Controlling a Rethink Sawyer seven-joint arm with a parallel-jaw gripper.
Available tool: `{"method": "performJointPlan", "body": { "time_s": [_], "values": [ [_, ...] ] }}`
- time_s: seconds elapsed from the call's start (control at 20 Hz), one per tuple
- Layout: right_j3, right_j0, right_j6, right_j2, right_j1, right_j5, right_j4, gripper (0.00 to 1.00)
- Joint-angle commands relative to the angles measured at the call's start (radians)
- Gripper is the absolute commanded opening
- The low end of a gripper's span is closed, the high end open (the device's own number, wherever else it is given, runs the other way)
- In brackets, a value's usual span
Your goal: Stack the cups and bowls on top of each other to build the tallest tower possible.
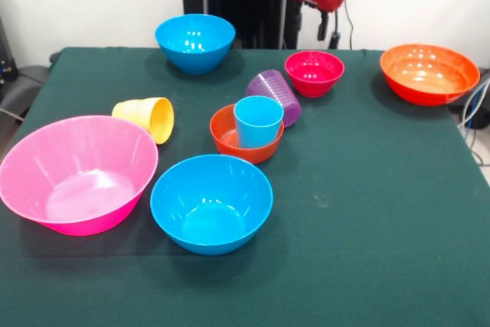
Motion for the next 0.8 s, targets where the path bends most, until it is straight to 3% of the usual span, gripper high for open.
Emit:
{"method": "performJointPlan", "body": {
  "time_s": [0.05,0.35,0.8],
  "values": [
    [-0.121,-0.026,0.062,-0.026,0.058,-0.079,-0.018,1.00],
    [-0.102,-0.052,0.077,-0.027,0.031,-0.111,-0.014,1.00],
    [-0.090,-0.005,0.152,-0.042,0.116,-0.264,0.043,1.00]
  ]
}}
